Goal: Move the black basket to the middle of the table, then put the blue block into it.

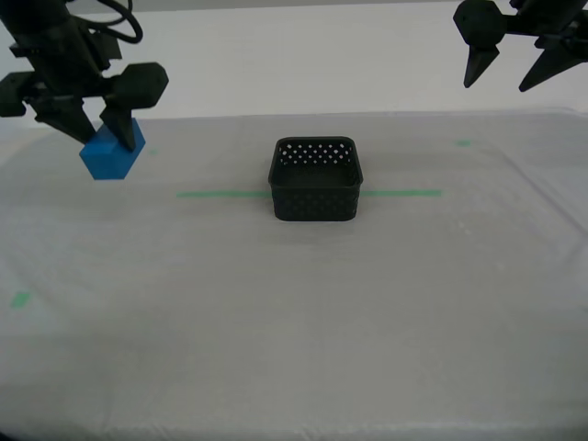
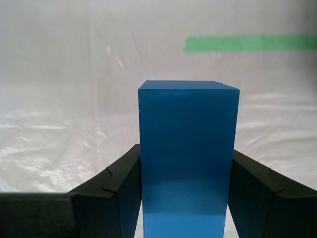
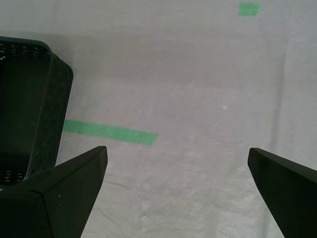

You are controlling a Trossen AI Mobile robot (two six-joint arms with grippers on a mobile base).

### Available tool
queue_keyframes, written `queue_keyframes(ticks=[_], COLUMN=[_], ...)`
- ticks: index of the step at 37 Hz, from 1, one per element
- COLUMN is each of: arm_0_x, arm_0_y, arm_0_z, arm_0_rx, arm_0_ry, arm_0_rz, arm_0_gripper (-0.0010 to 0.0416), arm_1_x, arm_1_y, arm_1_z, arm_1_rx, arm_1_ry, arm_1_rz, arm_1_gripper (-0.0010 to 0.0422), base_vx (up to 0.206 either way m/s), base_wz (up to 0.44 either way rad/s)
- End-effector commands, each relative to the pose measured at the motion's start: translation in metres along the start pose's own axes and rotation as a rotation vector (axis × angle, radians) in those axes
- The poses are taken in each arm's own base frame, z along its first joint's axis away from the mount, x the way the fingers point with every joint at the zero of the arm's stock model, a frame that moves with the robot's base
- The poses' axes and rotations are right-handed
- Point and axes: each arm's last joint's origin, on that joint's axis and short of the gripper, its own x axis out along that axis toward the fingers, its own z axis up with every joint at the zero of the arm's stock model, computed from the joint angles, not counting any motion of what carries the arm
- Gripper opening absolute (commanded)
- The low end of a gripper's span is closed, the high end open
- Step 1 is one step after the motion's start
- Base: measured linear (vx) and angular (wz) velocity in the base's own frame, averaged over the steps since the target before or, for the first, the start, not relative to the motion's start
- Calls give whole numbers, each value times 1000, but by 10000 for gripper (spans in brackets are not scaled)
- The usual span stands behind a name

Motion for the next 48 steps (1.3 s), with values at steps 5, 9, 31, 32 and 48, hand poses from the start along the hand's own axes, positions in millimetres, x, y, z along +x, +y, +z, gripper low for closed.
queue_keyframes(ticks=[5,9,31,32,48], arm_0_x=[0,0,0,0,0], arm_0_y=[1,1,1,1,1], arm_0_z=[0,0,0,0,0], arm_0_rx=[-2,-2,-2,-2,-2], arm_0_ry=[-1,-1,-1,-2,-1], arm_0_rz=[3,3,3,3,3], arm_0_gripper=[398,399,399,399,398], arm_1_x=[-28,-42,-78,-77,-19], arm_1_y=[-12,-25,-96,-100,-160], arm_1_z=[19,32,50,51,75], arm_1_rx=[-30,-20,34,42,144], arm_1_ry=[-39,-82,-261,-257,-124], arm_1_rz=[-22,-44,-208,-210,-209], arm_1_gripper=[-1,-1,-1,-1,-1], base_vx=[0,0,0,0,0], base_wz=[0,0,0,0,0])
